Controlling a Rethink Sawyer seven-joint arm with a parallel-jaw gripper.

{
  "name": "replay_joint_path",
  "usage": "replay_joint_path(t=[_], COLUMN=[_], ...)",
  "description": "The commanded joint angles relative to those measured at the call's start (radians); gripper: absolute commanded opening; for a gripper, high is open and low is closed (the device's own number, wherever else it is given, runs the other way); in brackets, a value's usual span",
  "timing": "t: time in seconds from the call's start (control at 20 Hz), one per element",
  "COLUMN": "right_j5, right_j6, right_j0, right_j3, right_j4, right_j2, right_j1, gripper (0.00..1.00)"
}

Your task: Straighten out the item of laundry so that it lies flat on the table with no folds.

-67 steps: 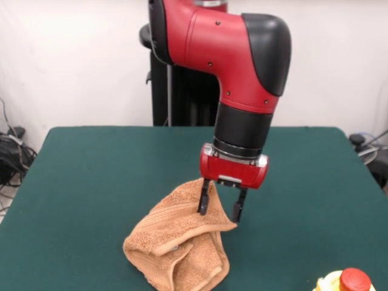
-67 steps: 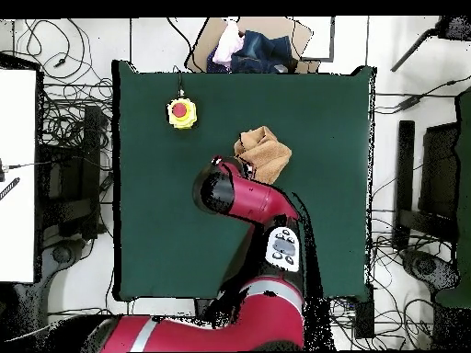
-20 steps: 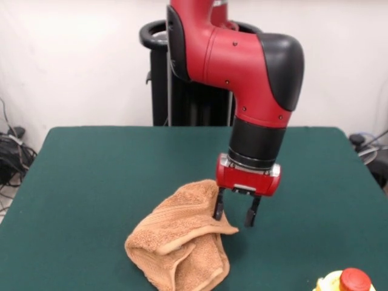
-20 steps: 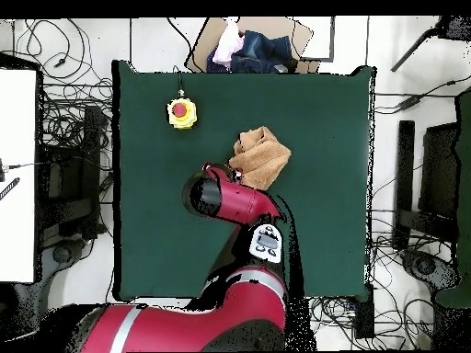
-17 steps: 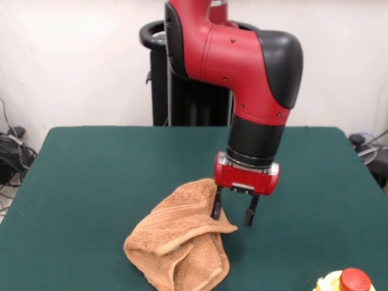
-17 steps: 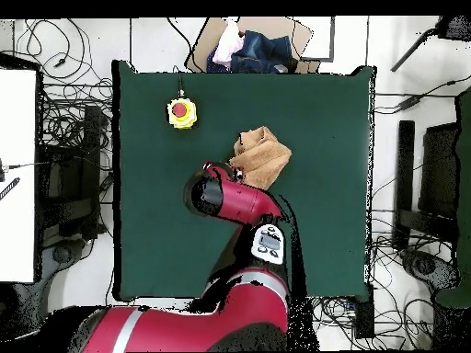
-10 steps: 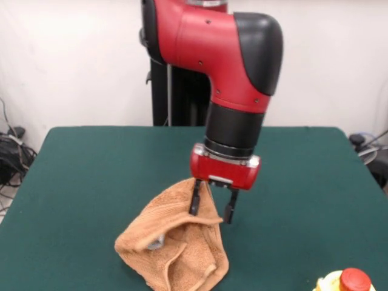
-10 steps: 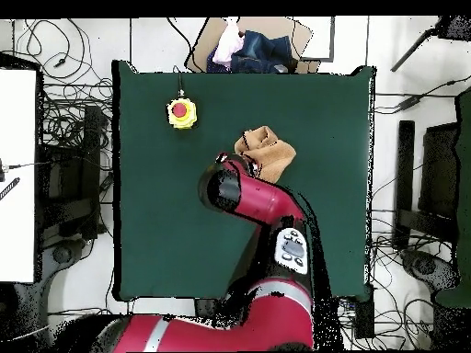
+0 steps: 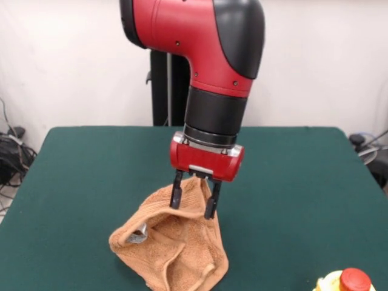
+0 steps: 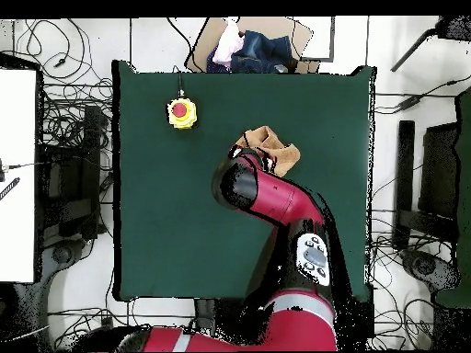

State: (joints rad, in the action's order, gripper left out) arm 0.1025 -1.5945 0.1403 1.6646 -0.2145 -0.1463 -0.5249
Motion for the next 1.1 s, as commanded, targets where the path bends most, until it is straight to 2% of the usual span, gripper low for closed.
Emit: replay_joint_path(t=[0.05, 0.5, 0.7, 0.75, 1.1], right_j5=[0.089, 0.090, 0.043, 0.028, -0.013], right_j6=[-0.138, -0.155, -0.153, -0.156, -0.163], right_j0=[-0.023, -0.058, -0.077, -0.067, -0.050], right_j3=[0.035, 0.025, 0.017, 0.028, 0.044], right_j4=[0.022, 0.010, 0.025, 0.026, 0.033], right_j2=[0.092, 0.055, 0.026, 0.040, 0.059], right_j1=[-0.001, 0.007, 0.012, 0.007, 0.001], gripper=[1.00, 1.00, 1.00, 0.00, 0.00])
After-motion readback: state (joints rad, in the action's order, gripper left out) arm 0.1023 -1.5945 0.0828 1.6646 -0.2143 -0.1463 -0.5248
